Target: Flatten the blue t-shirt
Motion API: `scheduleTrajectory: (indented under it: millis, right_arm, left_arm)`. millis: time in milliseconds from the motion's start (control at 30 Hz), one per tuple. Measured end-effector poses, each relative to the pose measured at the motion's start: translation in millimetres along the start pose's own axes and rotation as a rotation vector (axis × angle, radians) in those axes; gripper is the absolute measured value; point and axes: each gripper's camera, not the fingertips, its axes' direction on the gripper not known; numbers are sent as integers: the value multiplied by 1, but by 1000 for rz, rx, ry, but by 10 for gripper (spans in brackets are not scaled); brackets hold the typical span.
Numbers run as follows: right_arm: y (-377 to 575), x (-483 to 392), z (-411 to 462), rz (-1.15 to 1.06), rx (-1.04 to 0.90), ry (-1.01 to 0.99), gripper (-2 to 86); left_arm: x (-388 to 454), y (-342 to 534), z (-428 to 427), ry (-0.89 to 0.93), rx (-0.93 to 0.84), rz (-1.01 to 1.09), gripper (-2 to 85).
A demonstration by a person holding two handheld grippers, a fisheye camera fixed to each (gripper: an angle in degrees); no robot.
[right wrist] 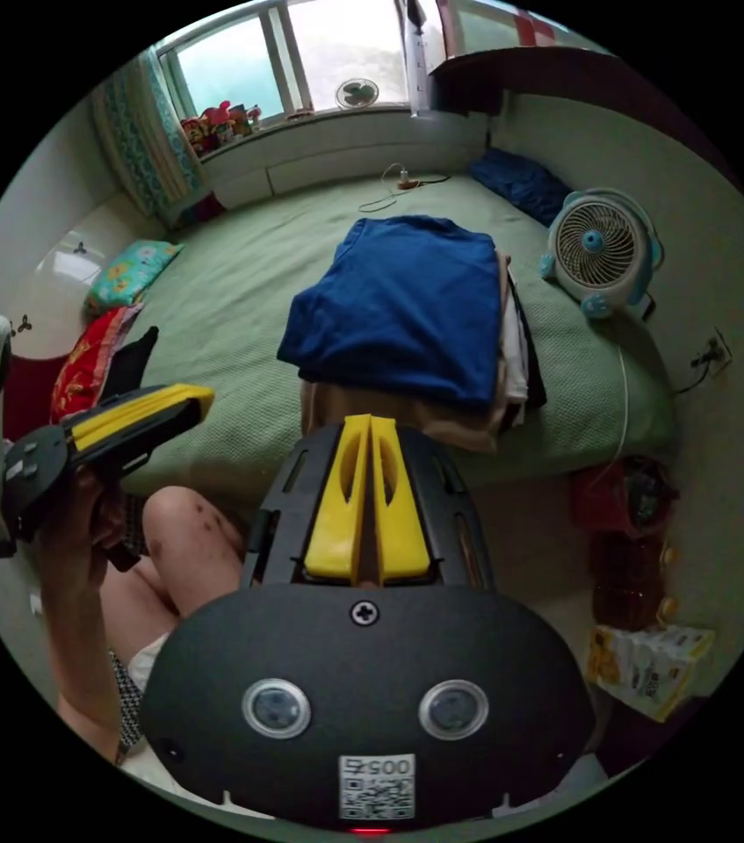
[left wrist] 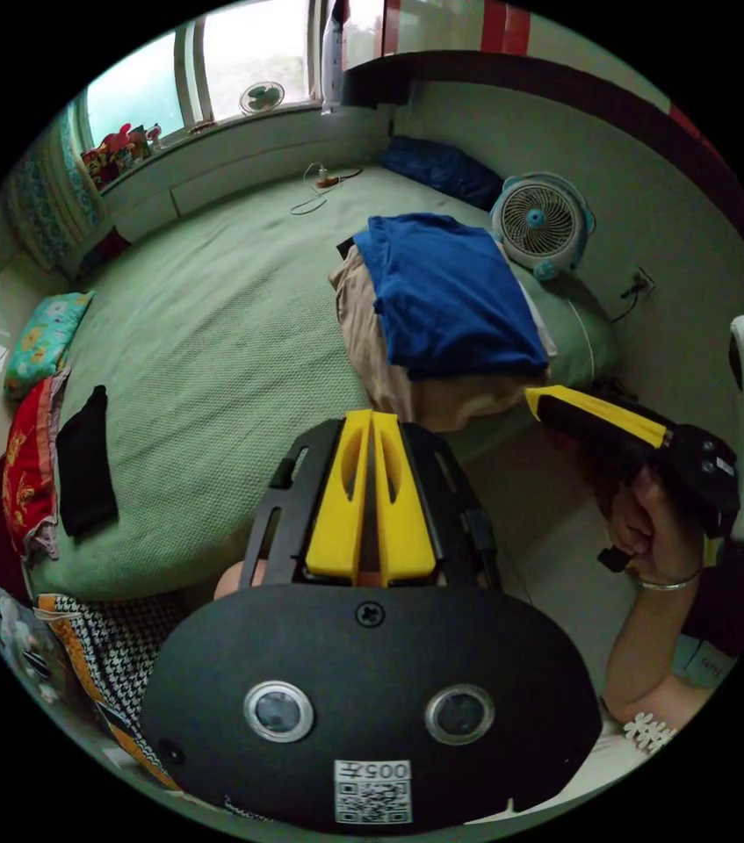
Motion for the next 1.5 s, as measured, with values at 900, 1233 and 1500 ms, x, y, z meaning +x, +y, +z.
scheduleTrajectory:
  millis: [900, 1233, 1500]
  right_arm:
    - [7, -20, 17, -384, 151, 11, 164]
    - [-35, -38, 56, -401, 137, 140, 155]
    - [-62, -43, 94, -406, 107, 322, 45]
  left_arm:
    - [58, -60, 83, 47, -32, -31, -6]
    - [32, -74, 120, 93, -46, -21, -6]
    - [-2, -78, 147, 132, -48, -2, -7]
